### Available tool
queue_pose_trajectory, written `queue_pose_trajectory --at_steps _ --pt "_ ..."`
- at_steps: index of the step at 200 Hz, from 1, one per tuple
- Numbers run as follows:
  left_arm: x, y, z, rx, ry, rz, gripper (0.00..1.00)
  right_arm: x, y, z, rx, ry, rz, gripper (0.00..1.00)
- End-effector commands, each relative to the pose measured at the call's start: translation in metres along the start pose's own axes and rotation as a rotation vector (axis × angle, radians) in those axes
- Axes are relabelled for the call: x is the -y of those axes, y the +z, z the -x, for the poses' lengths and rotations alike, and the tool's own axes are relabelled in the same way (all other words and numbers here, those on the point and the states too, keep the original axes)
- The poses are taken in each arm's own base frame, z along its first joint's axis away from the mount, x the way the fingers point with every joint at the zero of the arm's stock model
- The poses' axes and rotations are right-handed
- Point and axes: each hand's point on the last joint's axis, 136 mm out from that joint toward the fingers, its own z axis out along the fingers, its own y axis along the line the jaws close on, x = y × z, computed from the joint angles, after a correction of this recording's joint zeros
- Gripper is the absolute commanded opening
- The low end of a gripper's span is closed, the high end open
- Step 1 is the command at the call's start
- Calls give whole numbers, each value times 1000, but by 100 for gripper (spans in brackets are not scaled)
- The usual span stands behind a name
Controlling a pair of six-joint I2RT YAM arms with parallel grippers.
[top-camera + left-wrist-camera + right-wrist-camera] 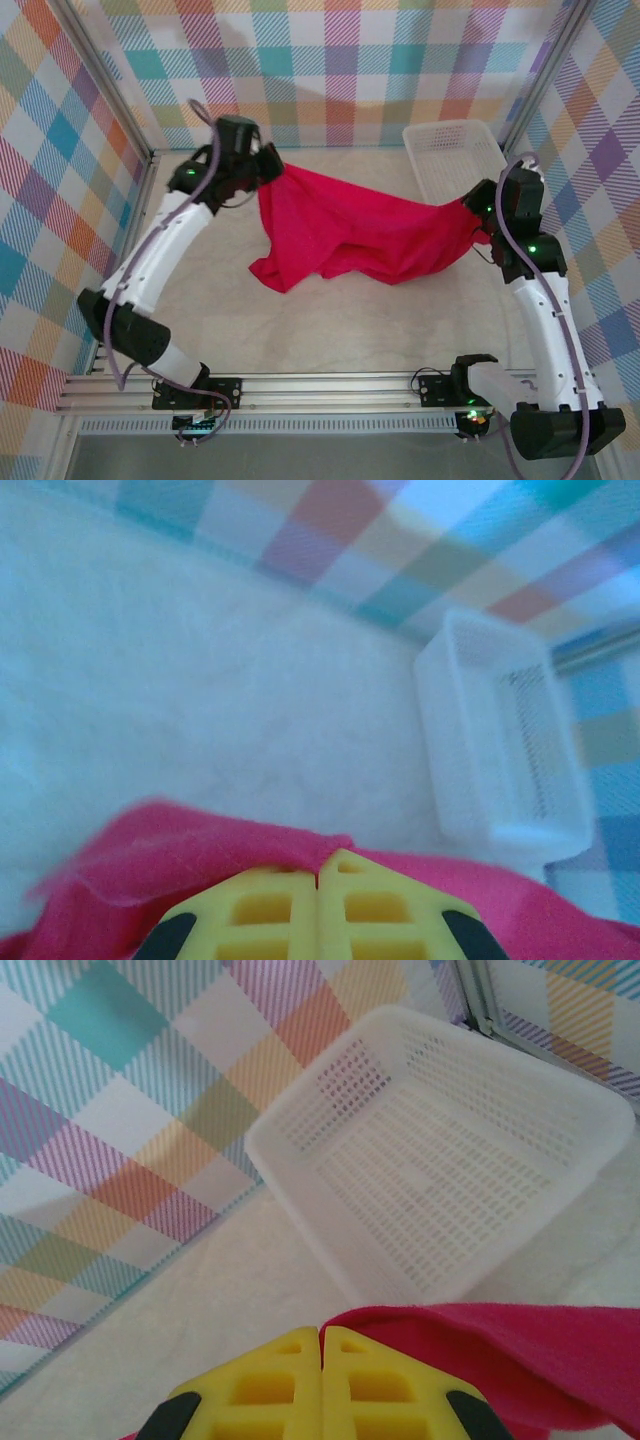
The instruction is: Fold the inside-out t-shirt
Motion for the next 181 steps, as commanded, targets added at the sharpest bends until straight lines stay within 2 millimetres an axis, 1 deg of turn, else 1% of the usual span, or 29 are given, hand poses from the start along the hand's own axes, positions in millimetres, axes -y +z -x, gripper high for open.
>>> queue_pose_trajectory --at_steps 1,22,43,53,64,73,90,105,115,133,150,157,166,181 --pt "-19 -43 28 52 16 42 0 -24 -14 21 28 25 84 0" --pt "-19 -84 61 152 -9 1 0 -47 -25 29 16 35 171 0" --pt "-20 -123 82 221 -18 -28 0 -78 -43 37 1 41 294 0" --pt "-19 -141 88 250 -12 -39 0 -93 -57 43 4 38 357 0" --pt "-19 -166 96 292 -1 -42 0 -110 -75 50 3 33 431 0" --pt "-20 -191 103 339 7 -36 0 -122 -91 55 2 28 493 0" --pt "-20 -241 114 450 34 -15 0 -141 -127 68 14 19 612 0" --pt "-17 -286 118 560 69 7 0 -153 -159 77 28 6 703 0" --pt "-14 -310 118 625 87 8 0 -160 -180 82 40 -4 764 0" --pt "-10 -347 115 724 113 7 0 -171 -217 90 64 -23 870 0" --pt "-9 -375 114 805 128 20 0 -176 -244 98 94 -47 926 0" --pt "-10 -385 113 833 134 31 0 -177 -250 102 113 -61 929 0" --pt "-11 -396 114 871 142 48 0 -177 -254 107 131 -73 920 0" --pt "-13 -407 120 919 154 85 0 -178 -249 114 153 -88 891 0"
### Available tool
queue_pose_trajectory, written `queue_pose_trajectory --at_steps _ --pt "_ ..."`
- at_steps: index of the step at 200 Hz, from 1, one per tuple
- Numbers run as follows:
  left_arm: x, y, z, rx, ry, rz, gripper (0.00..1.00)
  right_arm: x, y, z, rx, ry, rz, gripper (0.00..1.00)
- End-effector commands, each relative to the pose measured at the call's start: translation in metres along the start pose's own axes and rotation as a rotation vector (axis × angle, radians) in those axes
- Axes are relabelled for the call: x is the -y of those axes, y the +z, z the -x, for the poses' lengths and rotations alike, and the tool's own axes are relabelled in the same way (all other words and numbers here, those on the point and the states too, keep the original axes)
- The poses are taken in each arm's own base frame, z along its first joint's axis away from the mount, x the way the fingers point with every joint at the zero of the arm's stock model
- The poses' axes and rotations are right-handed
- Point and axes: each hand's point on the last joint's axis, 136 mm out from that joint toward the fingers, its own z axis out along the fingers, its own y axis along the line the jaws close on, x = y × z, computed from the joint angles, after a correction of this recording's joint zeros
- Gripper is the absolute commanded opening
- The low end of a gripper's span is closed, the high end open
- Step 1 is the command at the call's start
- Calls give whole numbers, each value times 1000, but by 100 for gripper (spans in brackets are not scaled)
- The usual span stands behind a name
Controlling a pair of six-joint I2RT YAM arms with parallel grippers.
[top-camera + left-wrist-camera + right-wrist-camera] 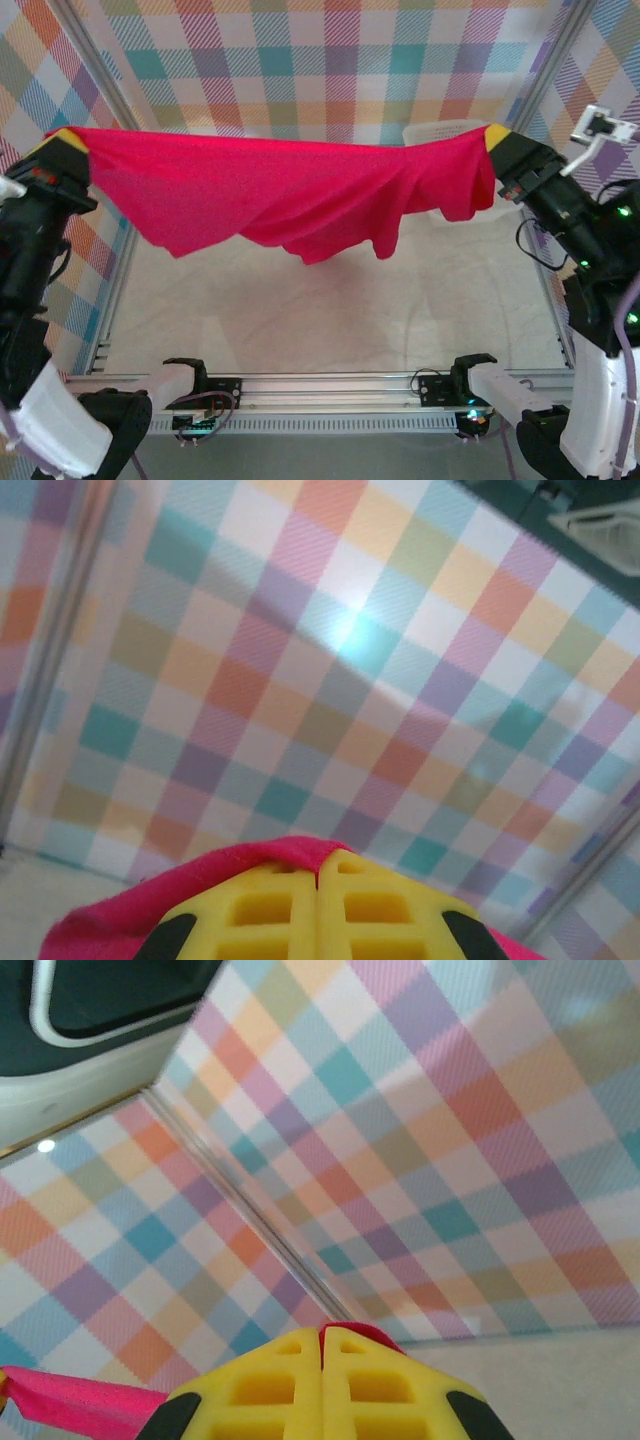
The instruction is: Fold the inside-out t-shirt
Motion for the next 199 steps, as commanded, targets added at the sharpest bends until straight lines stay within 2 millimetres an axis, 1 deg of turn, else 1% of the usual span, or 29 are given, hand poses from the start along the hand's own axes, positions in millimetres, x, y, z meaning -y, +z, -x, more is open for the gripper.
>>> queue_pose_trajectory --at_steps 1,16,25,35,46,57,66,85,99,101,104,120,123,125,127,128,131,132,136,144,148,152,165,173,187,191,193,197,199 --pt "-17 10 17 82 79 116 0 -5 3 10 15 -55 0 0" --pt "-20 20 20 93 103 136 0 5 18 13 8 -71 -27 0" --pt "-24 33 16 76 114 155 0 15 32 13 -2 -74 -50 0" --pt "-29 55 3 29 124 173 0 32 51 10 -23 -75 -86 0" --pt "-37 88 -23 -52 138 188 0 56 76 2 -58 -65 -132 0" --pt "-51 124 -57 -149 145 212 0 82 103 -11 -109 -42 -166 0" --pt "-64 154 -91 -235 146 230 0 103 124 -25 -155 -17 -184 0" --pt "-103 212 -169 -407 116 277 0 144 163 -59 -244 14 -238 0" --pt "-139 248 -227 -529 55 316 0 175 189 -89 -306 8 -296 0" --pt "-143 251 -233 -541 45 321 0 180 193 -94 -317 6 -306 0" --pt "-151 259 -247 -572 32 333 0 186 197 -99 -327 1 -319 0" --pt "-193 287 -310 -702 -22 419 0 230 226 -140 -405 -9 -414 0" --pt "-201 291 -321 -724 -27 439 4 239 232 -148 -419 -9 -434 0" --pt "-206 293 -329 -740 -30 453 9 245 235 -154 -429 -8 -448 0" --pt "-211 296 -335 -754 -33 468 15 250 238 -157 -435 -10 -460 2" --pt "-213 296 -340 -765 -35 476 16 251 239 -158 -436 -11 -463 4" --pt "-219 300 -349 -785 -37 493 26 263 245 -168 -456 -11 -485 10" --pt "-220 300 -349 -786 -37 497 28 265 247 -170 -461 -11 -489 12" --pt "-229 305 -362 -812 -38 522 33 276 253 -179 -481 -11 -510 22" --pt "-243 310 -378 -848 -38 576 39 295 264 -197 -529 5 -547 42" --pt "-249 309 -385 -867 -35 603 41 302 268 -207 -560 15 -562 48" --pt "-255 308 -392 -888 -34 629 42 307 272 -215 -587 20 -570 52" --pt "-263 296 -404 -933 -29 678 44 312 274 -240 -681 22 -608 59" --pt "-262 285 -407 -946 -32 679 45 307 273 -254 -728 8 -607 61" --pt "-250 256 -415 -971 -62 644 45 294 261 -284 -818 -14 -616 62" --pt "-245 246 -418 -978 -79 625 45 289 256 -293 -844 -19 -616 62" --pt "-240 244 -416 -970 -88 609 45 287 252 -298 -859 -21 -617 62" --pt "-238 231 -426 -993 -108 599 45 283 245 -307 -886 -21 -616 62" --pt "-234 225 -427 -994 -118 586 45 282 241 -313 -902 -20 -619 62"
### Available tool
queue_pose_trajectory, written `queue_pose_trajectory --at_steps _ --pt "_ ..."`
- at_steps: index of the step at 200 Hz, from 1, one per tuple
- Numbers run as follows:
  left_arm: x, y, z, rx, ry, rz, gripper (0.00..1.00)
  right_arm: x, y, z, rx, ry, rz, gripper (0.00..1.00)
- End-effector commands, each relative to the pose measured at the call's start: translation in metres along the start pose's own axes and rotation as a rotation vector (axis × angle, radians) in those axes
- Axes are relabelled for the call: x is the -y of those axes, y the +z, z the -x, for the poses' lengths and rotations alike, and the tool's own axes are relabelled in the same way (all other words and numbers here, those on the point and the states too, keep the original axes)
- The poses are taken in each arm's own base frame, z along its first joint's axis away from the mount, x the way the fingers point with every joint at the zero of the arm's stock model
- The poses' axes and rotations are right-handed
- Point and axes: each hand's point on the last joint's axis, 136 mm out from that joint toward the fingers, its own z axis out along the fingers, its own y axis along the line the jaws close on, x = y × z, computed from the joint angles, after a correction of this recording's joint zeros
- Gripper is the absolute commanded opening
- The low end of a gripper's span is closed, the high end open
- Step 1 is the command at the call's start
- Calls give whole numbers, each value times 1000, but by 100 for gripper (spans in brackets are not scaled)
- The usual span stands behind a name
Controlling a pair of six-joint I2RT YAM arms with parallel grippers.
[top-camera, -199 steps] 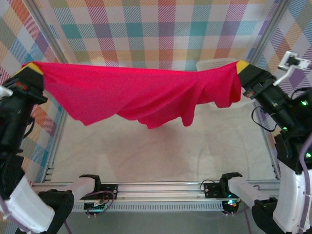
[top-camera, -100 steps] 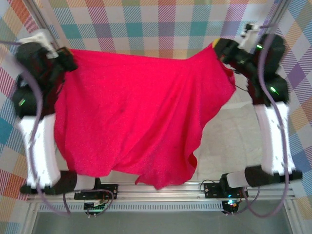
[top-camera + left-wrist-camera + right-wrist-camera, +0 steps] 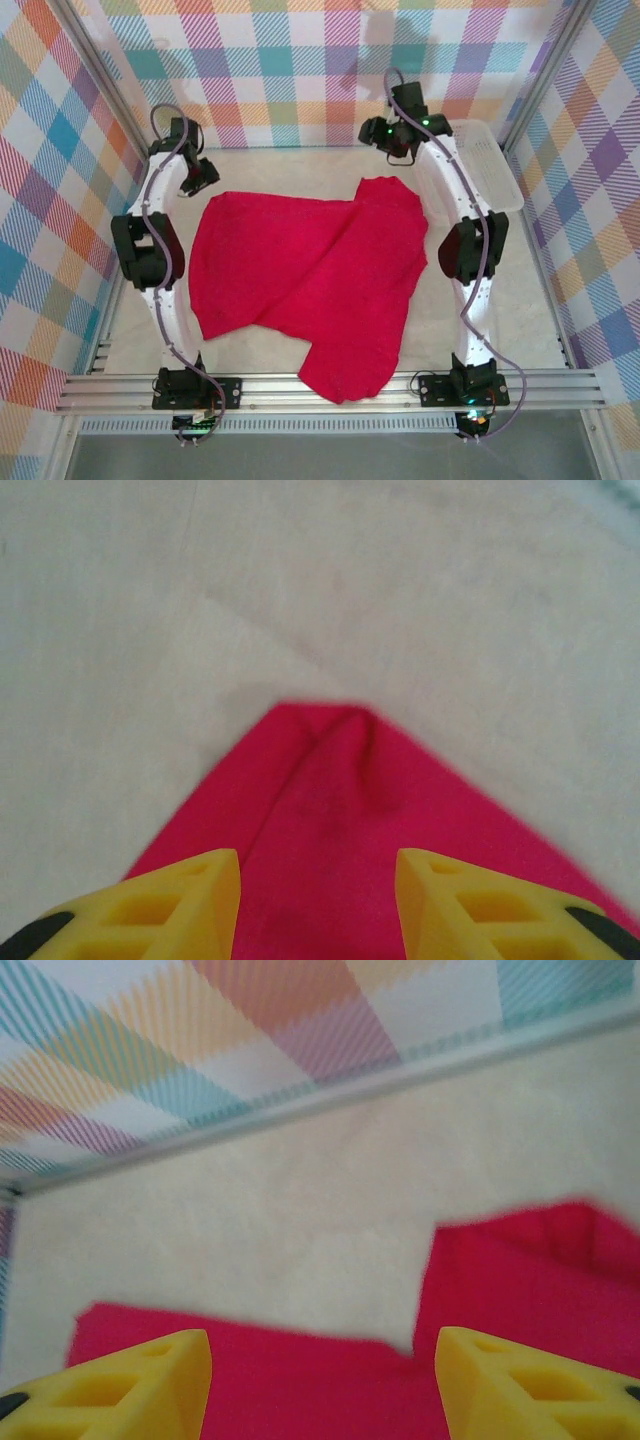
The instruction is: Fold the inside-out t-shirt
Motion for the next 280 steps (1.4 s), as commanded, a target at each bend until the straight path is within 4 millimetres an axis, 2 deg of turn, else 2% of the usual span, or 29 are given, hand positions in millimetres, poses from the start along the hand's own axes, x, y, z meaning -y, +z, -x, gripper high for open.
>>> queue_pose_trajectory --at_steps 1,4,20,34,44,64,85,101,124,148,163,172,181,191,202,220,234,244,258,280 --pt "3 -71 -33 44 -37 -134 45 -24 -31 -57 -123 -96 -28 62" --pt "3 -72 -43 37 -36 -152 45 -28 -35 -65 -132 -103 -21 62" --pt "2 -74 -91 -12 -48 -235 45 -19 -34 -126 -216 -100 -15 62" --pt "-4 -67 -136 -86 -70 -281 45 -1 -38 -173 -278 -31 -4 63" --pt "-6 -64 -162 -130 -70 -322 45 20 -38 -209 -326 26 -23 63" --pt "-25 -52 -190 -151 -113 -298 45 51 -39 -259 -374 103 -39 63" --pt "-29 -30 -204 -176 -142 -293 46 75 -25 -289 -434 123 -98 64" --pt "-31 -8 -204 -205 -152 -251 45 85 -6 -291 -451 104 -145 64" --pt "-34 27 -186 -196 -163 -170 44 100 35 -274 -459 94 -184 63" --pt "-32 52 -144 -160 -174 -106 44 109 81 -235 -468 88 -203 62" --pt "-25 62 -115 -125 -174 -97 44 105 103 -202 -448 62 -209 61" --pt "-24 64 -101 -119 -173 -85 43 101 112 -184 -435 46 -208 61" --pt "-23 57 -88 -98 -167 -78 43 94 115 -171 -434 32 -197 61" --pt "-24 42 -77 -64 -158 -71 43 81 108 -157 -423 15 -173 60" --pt "-26 15 -72 -25 -144 -67 43 67 92 -148 -409 -2 -144 61" --pt "-40 -27 -83 7 -121 -43 42 43 57 -146 -371 -36 -91 61" --pt "-53 -48 -105 3 -132 -49 39 29 29 -154 -343 -51 -45 61" --pt "-57 -54 -129 -27 -136 -82 35 25 13 -163 -334 -44 -19 61" --pt "-57 -56 -162 -75 -146 -136 35 25 -6 -177 -330 -18 11 60" --pt "-62 -51 -207 -143 -143 -160 36 34 -21 -197 -339 6 15 59"
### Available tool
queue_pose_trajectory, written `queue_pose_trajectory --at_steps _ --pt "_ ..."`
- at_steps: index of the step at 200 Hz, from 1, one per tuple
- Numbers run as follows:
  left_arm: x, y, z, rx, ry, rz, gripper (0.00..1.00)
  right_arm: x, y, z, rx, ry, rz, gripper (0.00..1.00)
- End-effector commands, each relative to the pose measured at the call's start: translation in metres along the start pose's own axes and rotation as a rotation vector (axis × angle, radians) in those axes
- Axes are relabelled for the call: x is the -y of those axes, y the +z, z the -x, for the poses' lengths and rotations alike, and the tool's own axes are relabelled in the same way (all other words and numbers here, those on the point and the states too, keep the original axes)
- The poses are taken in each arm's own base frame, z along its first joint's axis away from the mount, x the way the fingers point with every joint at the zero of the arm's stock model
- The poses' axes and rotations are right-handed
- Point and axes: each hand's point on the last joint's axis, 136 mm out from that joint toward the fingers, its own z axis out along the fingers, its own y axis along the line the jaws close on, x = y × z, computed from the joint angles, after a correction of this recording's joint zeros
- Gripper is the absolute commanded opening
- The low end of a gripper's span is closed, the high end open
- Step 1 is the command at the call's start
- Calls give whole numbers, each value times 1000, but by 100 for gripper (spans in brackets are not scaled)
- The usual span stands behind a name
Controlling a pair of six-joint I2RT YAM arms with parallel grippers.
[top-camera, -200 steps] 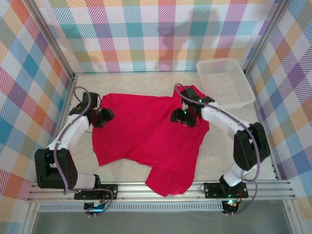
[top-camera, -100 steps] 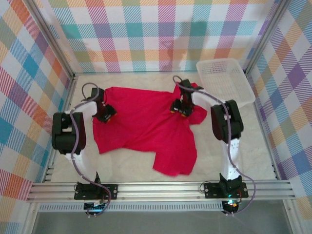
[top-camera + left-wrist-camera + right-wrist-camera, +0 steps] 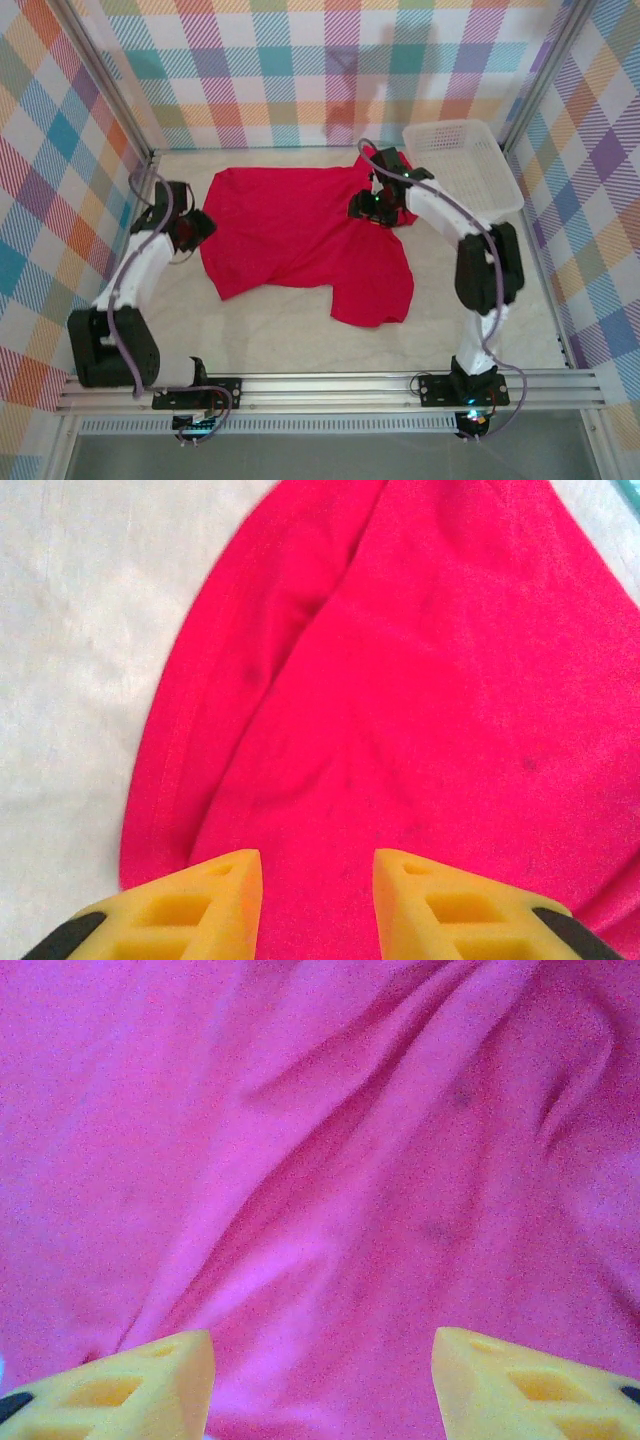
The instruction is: Fold the inside-out t-shirt
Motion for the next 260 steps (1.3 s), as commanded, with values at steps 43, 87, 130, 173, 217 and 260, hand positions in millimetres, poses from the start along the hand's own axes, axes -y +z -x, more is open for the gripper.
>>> queue_pose_trajectory --at_steps 43,87,130,173,217,260 --pt "-36 38 -95 -226 14 70 40 20 -6 -52 -54 62 36 59" --pt "-27 44 -65 -130 27 75 45 39 -5 -86 -104 88 4 59" --pt "-33 65 -48 -128 46 146 46 49 -11 -100 -118 90 -28 60" --pt "-40 77 -37 -132 64 212 46 41 -28 -88 -81 71 -26 62" --pt "-43 90 -41 -153 58 222 46 37 -39 -79 -56 63 -25 63" --pt "-38 97 -44 -167 31 192 39 39 -40 -78 -53 65 -34 61"
